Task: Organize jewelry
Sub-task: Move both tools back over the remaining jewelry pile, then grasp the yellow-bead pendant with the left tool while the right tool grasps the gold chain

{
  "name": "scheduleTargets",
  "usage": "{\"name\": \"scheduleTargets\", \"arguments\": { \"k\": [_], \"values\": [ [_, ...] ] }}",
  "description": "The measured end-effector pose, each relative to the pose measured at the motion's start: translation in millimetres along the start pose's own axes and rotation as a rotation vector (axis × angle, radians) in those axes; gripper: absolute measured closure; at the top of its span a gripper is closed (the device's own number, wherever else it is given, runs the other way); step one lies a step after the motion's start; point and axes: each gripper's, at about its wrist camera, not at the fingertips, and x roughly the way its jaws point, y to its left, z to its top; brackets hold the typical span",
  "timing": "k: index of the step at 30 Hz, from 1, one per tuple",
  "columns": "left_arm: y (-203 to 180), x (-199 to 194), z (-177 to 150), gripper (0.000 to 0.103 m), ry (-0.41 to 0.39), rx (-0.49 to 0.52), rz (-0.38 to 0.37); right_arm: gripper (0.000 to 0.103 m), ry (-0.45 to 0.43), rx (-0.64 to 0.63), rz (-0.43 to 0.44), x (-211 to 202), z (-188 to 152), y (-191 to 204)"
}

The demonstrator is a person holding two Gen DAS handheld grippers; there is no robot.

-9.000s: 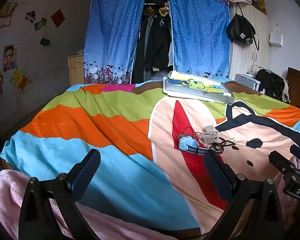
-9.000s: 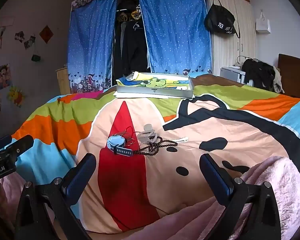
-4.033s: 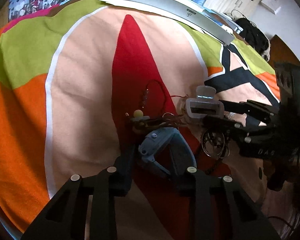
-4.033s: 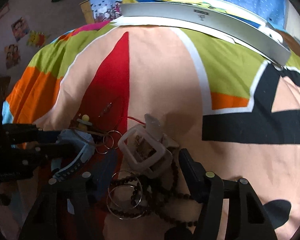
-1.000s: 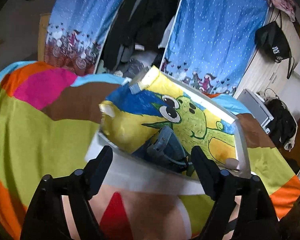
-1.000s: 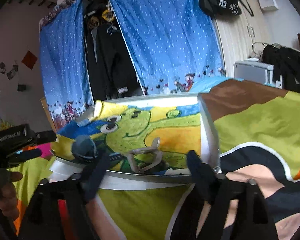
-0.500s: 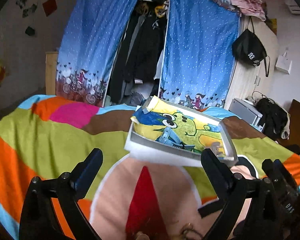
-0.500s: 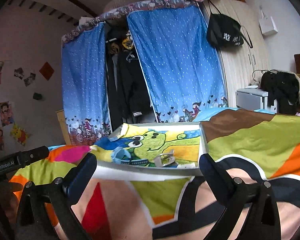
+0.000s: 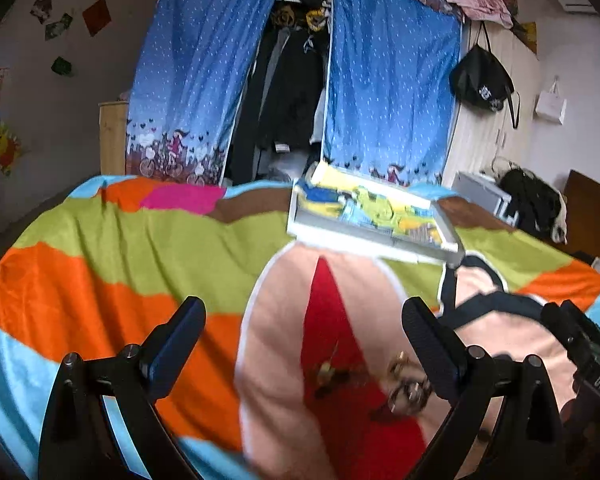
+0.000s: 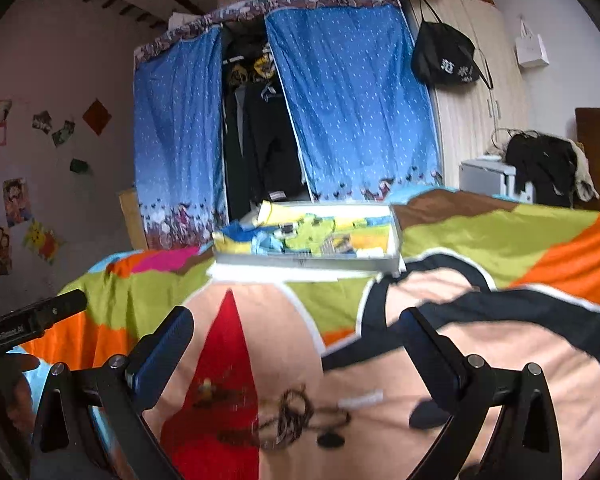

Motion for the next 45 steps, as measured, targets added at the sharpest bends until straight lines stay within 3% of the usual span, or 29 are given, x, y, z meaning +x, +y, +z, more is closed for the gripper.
{"name": "scheduleTargets", "arguments": {
  "k": [7, 13, 24, 34, 45],
  "values": [
    [20.8, -4.7, -35.0, 0.007, 0.127, -0.021, 0.011, 0.000, 0.076, 0.023, -0.018, -10.2, -17.3, 9.2],
    [30.0, 8.9, -48.0, 0.007, 0.281, -0.062, 0.004, 0.000, 0.233, 0.031, -0.010, 2.4, -37.5, 16.1],
    [30.5, 37.6, -58.5, 0.007, 0.424, -0.092, -0.050, 0.000, 0.402, 0.059, -0.008, 32.9, -54.1, 10.4],
    [25.2, 78.1, -54.9, 0.007, 0.448, -0.077, -0.089, 0.000, 0.543, 0.178, 0.036, 80.5, -58.8, -14.6],
    [28.7, 118.5, -49.7, 0.008, 0.454, -0.127, -0.213, 0.000, 0.619, 0.126, 0.073, 122.8, -53.1, -27.8]
  ]
}}
